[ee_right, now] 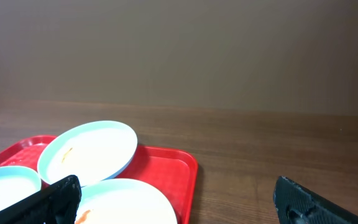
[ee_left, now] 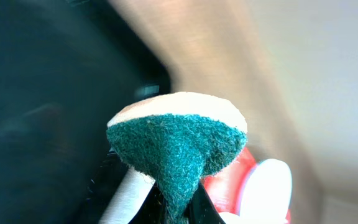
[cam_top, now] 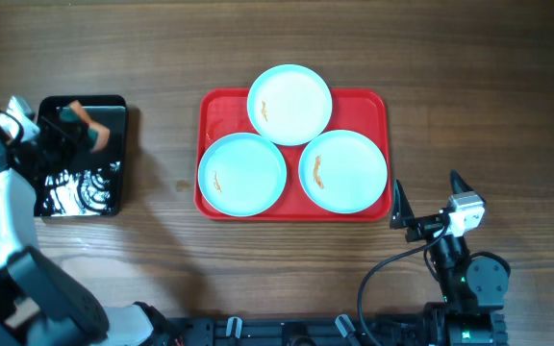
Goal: Clean dirty plates on tray and stack at the side
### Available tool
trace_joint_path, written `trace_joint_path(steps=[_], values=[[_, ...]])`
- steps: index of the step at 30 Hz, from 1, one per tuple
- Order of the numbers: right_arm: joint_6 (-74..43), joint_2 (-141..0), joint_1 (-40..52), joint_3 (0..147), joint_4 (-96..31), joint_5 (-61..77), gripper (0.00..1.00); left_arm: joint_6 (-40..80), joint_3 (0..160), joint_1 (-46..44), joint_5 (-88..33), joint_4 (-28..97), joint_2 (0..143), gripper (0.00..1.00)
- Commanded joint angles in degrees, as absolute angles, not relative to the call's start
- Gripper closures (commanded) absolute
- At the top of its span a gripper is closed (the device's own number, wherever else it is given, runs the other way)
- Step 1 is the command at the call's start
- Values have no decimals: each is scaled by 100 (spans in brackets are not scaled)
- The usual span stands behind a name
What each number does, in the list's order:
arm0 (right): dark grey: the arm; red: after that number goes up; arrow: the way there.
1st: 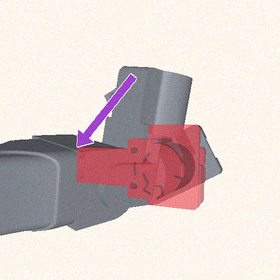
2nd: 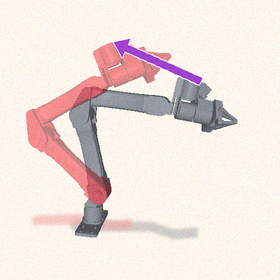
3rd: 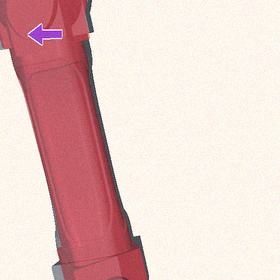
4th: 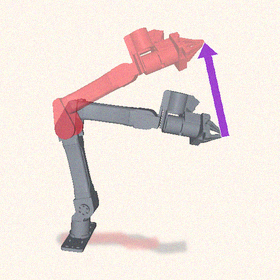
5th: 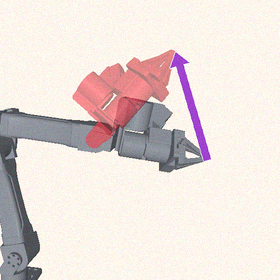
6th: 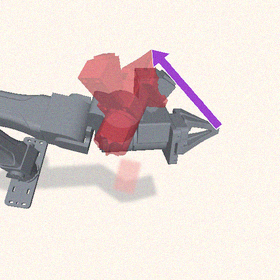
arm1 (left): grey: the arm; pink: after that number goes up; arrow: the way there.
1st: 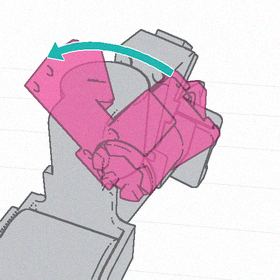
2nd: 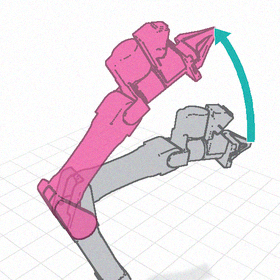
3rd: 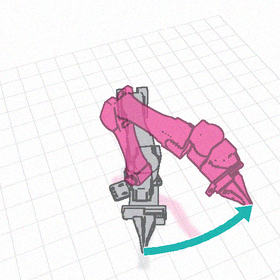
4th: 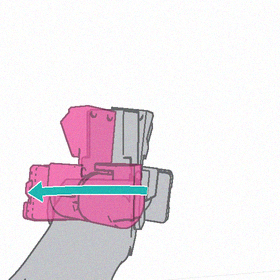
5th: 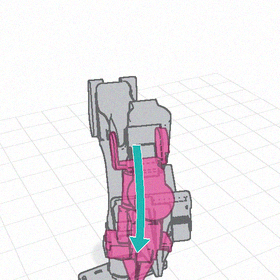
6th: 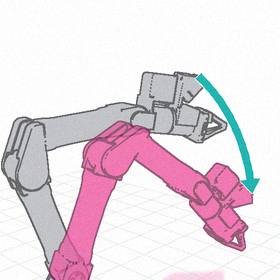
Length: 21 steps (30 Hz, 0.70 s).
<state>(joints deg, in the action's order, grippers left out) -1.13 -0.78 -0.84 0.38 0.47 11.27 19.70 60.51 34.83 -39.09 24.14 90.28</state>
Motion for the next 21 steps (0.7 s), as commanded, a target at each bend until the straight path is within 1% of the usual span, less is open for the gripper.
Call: trace_joint_path(steps=[1, 2, 3, 4, 5, 6, 7, 8, 9, 11, 13, 18, 21], values=[[-14, -21, -56, 30, 75, 1050, 0, 1999, 6243, 3461, -5137, 2333, 8355, 96], [-14, -21, -56, 30, 75, 1050, 0, 1931, 6243, 3461, -5068, 2383, 8241, 96], [-14, -21, -56, 30, 75, 1050, 0, 1577, 6241, 3459, -4705, 2493, 8195, 96], [-14, -21, -56, 30, 75, 1050, 0, 1090, 6235, 3424, -3760, 2808, 8193, 96], [-16, -21, -56, 30, 75, 1050, 0, 1085, 6193, 3369, -2340, 3144, 8250, 96], [-14, -21, -56, 30, 75, 1050, 0, 1308, 6154, 3321, -1345, 3336, 8326, 96], [-14, -21, -56, 30, 75, 1050, 0, 1883, 6088, 3260, -362, 3566, 8479, 96], [-14, -21, -56, 30, 75, 1050, 0, 2244, 6075, 3275, -333, 3647, 8571, 96], [-16, -21, -56, 30, 75, 1050, 0, 2456, 6075, 3286, -851, 3638, 8720, 96], [-16, -21, -56, 30, 75, 1050, 0, 2158, 6075, 3284, -2027, 3564, 8820, 96], [-14, -21, -56, 30, 75, 1050, 0, 1935, 6077, 3284, -2762, 3468, 8807, 96], [-14, -21, -56, 30, 75, 1050, 0, 1938, 6171, 3286, -3594, 3295, 8547, 96], [-14, -21, -56, 30, 75, 1050, 0, 1994, 6248, 3330, -3863, 3208, 8346, 96]])
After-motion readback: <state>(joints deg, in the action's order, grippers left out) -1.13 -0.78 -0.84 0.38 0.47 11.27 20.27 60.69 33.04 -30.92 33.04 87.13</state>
